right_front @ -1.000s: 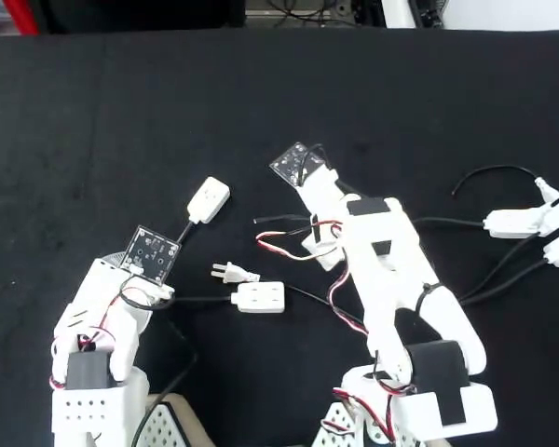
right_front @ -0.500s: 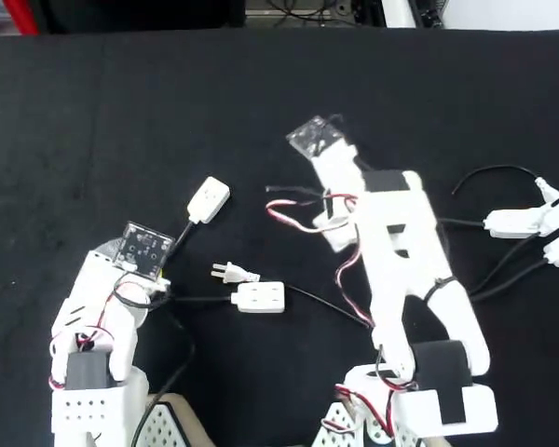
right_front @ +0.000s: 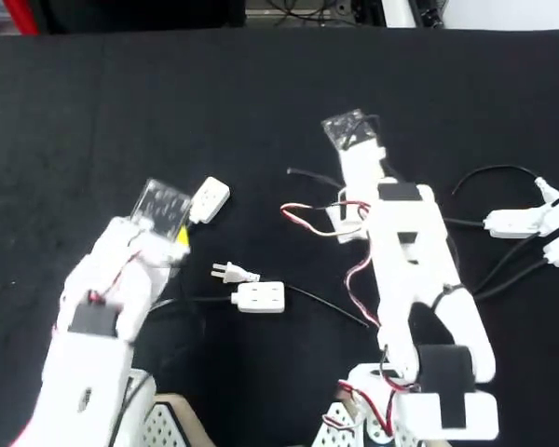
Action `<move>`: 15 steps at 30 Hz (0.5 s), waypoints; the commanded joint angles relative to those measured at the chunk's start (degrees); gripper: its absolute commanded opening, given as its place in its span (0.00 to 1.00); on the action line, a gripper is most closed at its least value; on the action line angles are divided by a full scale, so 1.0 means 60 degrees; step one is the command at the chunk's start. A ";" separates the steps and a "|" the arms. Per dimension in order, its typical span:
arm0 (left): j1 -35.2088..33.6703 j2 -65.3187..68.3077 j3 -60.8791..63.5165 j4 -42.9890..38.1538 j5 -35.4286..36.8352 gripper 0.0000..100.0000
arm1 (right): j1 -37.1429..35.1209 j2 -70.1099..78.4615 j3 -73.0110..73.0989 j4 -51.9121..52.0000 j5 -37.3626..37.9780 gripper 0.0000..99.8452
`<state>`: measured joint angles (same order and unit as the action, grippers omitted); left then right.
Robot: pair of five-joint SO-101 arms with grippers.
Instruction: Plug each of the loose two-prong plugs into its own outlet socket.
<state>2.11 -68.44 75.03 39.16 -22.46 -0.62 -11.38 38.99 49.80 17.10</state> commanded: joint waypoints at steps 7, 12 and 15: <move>0.0681 0.5949 -0.2879 -0.2242 0.0059 0.17 | 0.0527 -0.1004 0.1238 -0.2491 -0.0513 0.01; 0.0842 0.6930 -0.3201 -0.3165 0.0044 0.17 | 0.0718 -0.0974 0.1282 -0.2637 -0.0513 0.01; 0.0828 0.7311 -0.3114 -0.3766 0.0044 0.17 | 0.0703 -0.0974 0.1297 -0.2637 -0.0513 0.01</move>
<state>6.68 -26.59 59.12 21.32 -22.46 2.99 -14.81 46.99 35.12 14.11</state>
